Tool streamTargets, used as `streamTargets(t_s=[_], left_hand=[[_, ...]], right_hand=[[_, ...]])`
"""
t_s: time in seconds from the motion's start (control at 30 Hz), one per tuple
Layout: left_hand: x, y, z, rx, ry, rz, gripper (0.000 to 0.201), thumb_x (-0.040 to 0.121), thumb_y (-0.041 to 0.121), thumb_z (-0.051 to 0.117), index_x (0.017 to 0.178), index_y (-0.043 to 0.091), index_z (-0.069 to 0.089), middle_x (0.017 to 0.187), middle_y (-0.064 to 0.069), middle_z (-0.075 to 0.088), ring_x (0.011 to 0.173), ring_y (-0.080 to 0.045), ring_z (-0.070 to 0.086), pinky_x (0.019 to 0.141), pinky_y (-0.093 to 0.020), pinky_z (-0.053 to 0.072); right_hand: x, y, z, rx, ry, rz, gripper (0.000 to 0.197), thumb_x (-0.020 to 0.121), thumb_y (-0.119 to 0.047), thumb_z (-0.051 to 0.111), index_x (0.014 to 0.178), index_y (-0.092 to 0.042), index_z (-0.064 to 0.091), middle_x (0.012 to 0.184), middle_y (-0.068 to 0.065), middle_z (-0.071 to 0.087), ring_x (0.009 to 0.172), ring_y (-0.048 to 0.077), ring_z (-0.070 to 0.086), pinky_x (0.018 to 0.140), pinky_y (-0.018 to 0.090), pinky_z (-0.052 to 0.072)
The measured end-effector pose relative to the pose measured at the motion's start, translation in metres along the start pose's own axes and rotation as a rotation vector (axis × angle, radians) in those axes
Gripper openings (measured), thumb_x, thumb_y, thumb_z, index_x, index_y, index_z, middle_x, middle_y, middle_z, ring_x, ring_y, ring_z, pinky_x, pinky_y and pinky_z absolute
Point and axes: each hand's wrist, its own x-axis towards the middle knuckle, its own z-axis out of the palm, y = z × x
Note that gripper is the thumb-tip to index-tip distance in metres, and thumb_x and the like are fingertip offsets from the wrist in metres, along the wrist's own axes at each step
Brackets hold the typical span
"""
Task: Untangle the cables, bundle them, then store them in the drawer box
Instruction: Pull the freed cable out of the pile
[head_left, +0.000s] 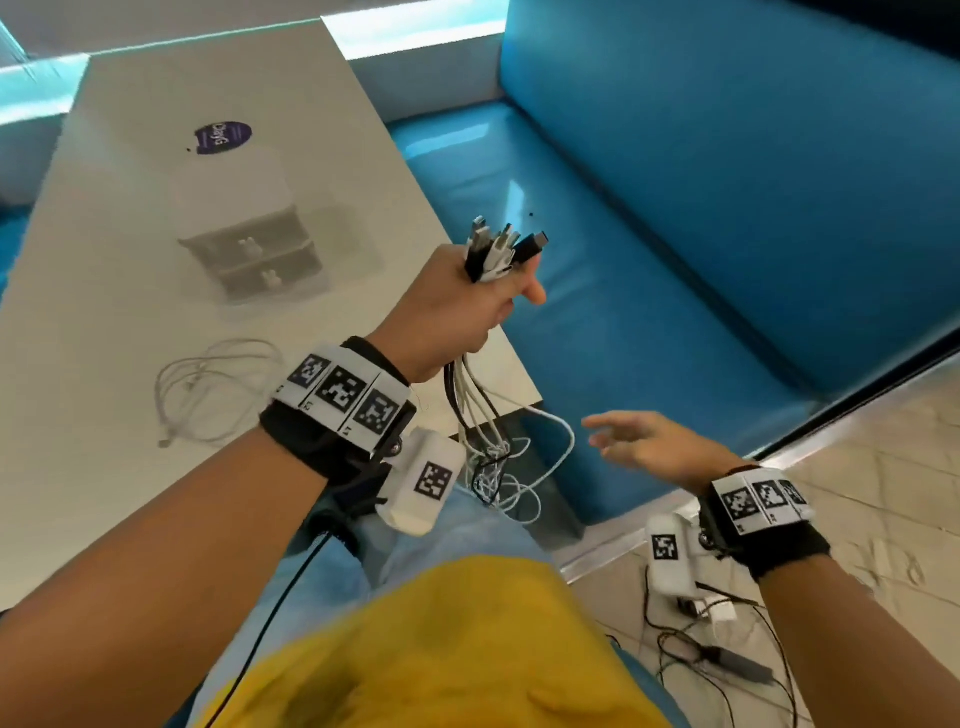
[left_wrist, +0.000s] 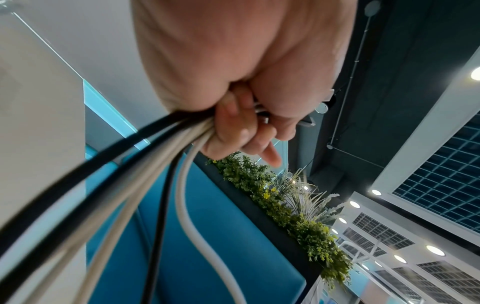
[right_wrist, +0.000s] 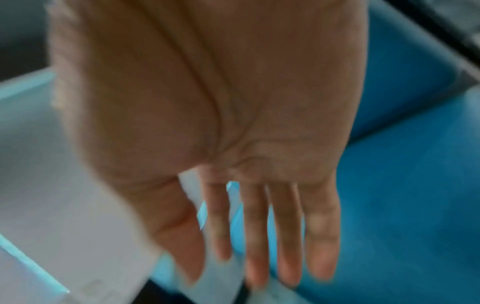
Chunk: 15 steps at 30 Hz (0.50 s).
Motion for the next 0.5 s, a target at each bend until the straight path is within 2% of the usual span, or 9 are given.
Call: streamTargets(t_s=[0.07,0.17,0.27,0.3,0.37,0.5], left_hand=[[0.004,0.001,0.007,-0.004,0.035,-0.003,0.042,0.094,0.04,0.057,0.058,0.019,0.066,0.058,-0.007,0.033,0.049,-0.015,0.023,0.051,-0.035,0.014],[0.009,0.003,0.013,-0.045,0.086,-0.003,0.048,0.094,0.041,0.056,0.052,0.018,0.062,0.055,-0.006,0.037,0.043,-0.012,0.026,0.046,-0.027,0.02],[0.011,0.006,0.012,-0.09,0.12,-0.008,0.053,0.094,0.042,0.055,0.046,0.019,0.055,0.054,-0.005,0.039,0.04,-0.011,0.026,0.042,-0.023,0.022],[0.011,0.007,0.01,-0.119,0.13,-0.016,0.055,0.094,0.041,0.055,0.044,0.02,0.053,0.055,-0.006,0.039,0.041,-0.011,0.026,0.042,-0.022,0.021],[0.009,0.008,0.005,-0.184,0.144,-0.03,0.056,0.095,0.041,0.054,0.043,0.021,0.049,0.056,-0.005,0.038,0.044,-0.012,0.024,0.043,-0.021,0.017],[0.002,0.011,-0.004,-0.24,0.102,-0.043,0.053,0.096,0.045,0.05,0.049,0.02,0.051,0.055,-0.004,0.036,0.045,-0.013,0.02,0.044,-0.024,0.012]], right_hand=[[-0.006,-0.021,0.007,0.001,-0.185,-0.121,0.048,0.086,0.002,0.066,0.127,-0.021,0.056,0.118,0.004,0.063,0.106,0.012,0.059,0.092,0.019,0.046],[0.003,-0.033,0.026,-0.09,-0.343,-0.187,0.049,0.08,-0.019,0.076,0.124,-0.03,0.059,0.121,-0.006,0.065,0.115,0.007,0.059,0.1,0.024,0.044],[0.025,-0.021,0.041,-0.258,-0.34,-0.175,0.016,0.09,-0.03,0.065,0.105,-0.035,0.066,0.104,-0.01,0.069,0.1,0.008,0.062,0.095,0.031,0.047],[0.032,-0.014,0.044,-0.311,-0.329,-0.145,0.009,0.093,-0.034,0.061,0.098,-0.038,0.067,0.099,-0.013,0.068,0.095,0.007,0.061,0.093,0.032,0.047],[0.046,0.01,0.049,-0.398,-0.304,-0.002,0.011,0.094,-0.038,0.057,0.09,-0.038,0.068,0.095,-0.011,0.066,0.093,0.009,0.059,0.092,0.033,0.044],[0.07,0.068,0.058,-0.582,-0.125,0.303,0.026,0.094,-0.034,0.056,0.1,-0.015,0.072,0.097,0.007,0.069,0.084,0.021,0.06,0.073,0.029,0.044]])
